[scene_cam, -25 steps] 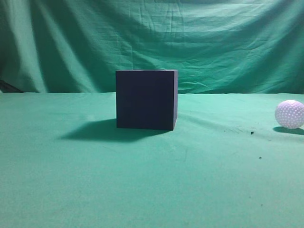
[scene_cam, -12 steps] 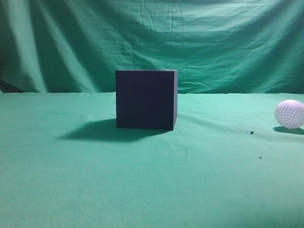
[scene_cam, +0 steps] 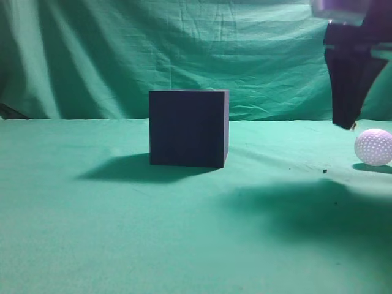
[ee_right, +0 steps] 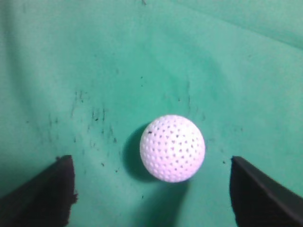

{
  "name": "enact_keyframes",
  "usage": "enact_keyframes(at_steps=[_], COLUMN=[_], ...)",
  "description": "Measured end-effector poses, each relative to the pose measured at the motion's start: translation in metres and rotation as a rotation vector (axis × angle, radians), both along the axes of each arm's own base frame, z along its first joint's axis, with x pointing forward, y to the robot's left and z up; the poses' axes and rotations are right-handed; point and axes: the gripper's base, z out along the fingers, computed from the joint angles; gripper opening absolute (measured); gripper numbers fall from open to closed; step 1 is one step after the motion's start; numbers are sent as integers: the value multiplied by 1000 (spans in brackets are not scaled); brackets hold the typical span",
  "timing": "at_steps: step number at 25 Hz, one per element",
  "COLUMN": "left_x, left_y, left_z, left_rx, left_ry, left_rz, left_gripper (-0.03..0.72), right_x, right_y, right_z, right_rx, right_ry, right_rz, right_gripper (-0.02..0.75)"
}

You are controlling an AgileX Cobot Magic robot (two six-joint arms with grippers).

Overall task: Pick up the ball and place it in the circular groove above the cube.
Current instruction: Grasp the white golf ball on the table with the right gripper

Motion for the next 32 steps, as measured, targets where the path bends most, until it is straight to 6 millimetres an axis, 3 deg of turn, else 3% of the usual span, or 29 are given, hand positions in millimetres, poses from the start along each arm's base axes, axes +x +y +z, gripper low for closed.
enact_keyframes(at_steps=[1,3,11,15,16,18,22,25,29,32], left_x=[0,0,0,0,0,0,0,0,0,0], left_y=[0,0,0,0,0,0,0,0,0,0], left_z=[0,0,0,0,0,0,0,0,0,0], left_rx=[0,0,0,0,0,0,0,0,0,0], left_ry=[0,0,0,0,0,0,0,0,0,0], left_rz=[0,0,0,0,0,0,0,0,0,0], left_gripper=[0,0,0,0,0,0,0,0,0,0], right_x=[4,10,22,25,25,27,37,46,44,33], right_y=[1,3,5,2,1,0,3,17,56,93], right_z=[-4,-12,-31,-36,-37,-36,-15,21,76,93], right_rx=[-3,-9,-40,-78,-90,-102,-106,-86,-16,36], right_ry=[9,21,33,31,31,42,44,-26,-169,-230], right_rz=[0,0,10,-9,-16,-31,-44,-11,86,179], right_gripper=[622,548,558,396,326,313,313,313,313,313])
